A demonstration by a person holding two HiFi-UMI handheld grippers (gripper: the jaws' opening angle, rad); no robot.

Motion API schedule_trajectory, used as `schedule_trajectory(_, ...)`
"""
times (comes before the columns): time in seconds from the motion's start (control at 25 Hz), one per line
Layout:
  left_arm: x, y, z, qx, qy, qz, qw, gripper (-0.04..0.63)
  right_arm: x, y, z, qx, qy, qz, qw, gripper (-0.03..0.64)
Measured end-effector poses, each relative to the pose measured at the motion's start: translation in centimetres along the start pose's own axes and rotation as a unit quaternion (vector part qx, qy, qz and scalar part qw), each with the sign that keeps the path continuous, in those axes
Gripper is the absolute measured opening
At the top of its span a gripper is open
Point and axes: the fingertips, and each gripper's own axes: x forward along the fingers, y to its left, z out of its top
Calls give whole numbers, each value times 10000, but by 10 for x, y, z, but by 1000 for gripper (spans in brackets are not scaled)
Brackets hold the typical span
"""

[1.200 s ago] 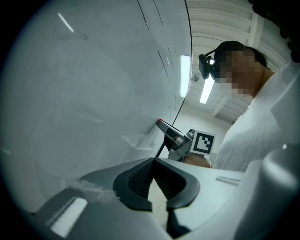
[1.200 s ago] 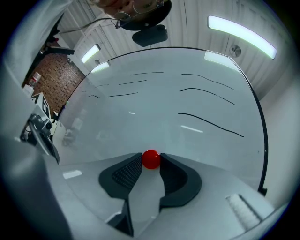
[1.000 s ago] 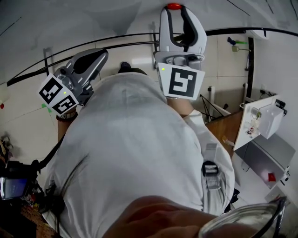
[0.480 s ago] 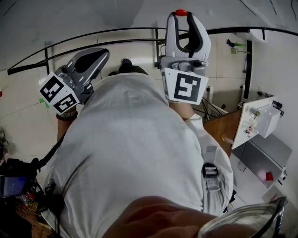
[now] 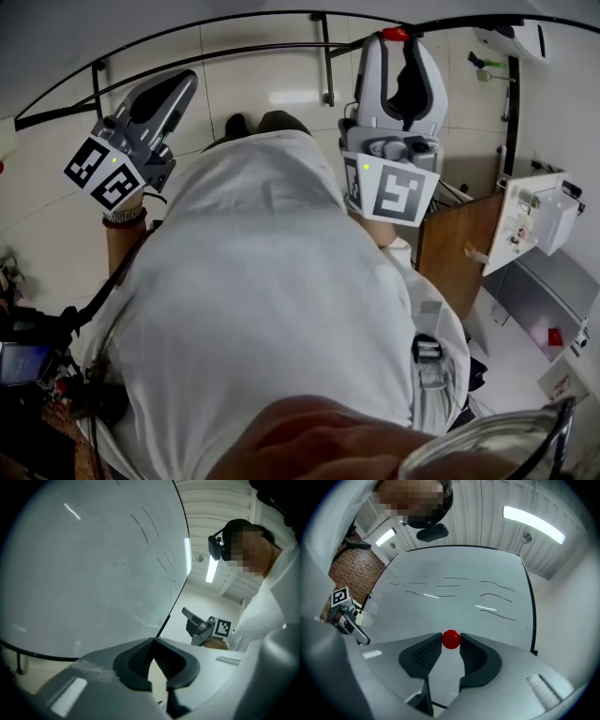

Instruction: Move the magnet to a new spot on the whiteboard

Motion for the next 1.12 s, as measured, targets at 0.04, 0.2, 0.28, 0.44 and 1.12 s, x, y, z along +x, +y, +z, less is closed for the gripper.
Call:
schedule_trajectory(0.04,2,0,4,-5,-41,7,10000,-6,-2,-5,0,17,-37,-27,10000,123)
schedule_trajectory(0.2,9,9,19,39,-126,85,9999,-6,5,-15,8,85,-235,-37,9997,123)
schedule_trajectory(0.28,7,6,19,18,-157,77,9998,-6,2,-10,15,59,-307,66,9995,123)
schedule_trajectory(0.44,16,-36,-9,-26,-87,59,9999,-6,-44,-23,22,-9,-382,153,9992,123)
schedule_trajectory(1.12,-32,-187,-120,-554,-755,1169,9887,-7,-229,-48,12,459,-281,955,9940,123)
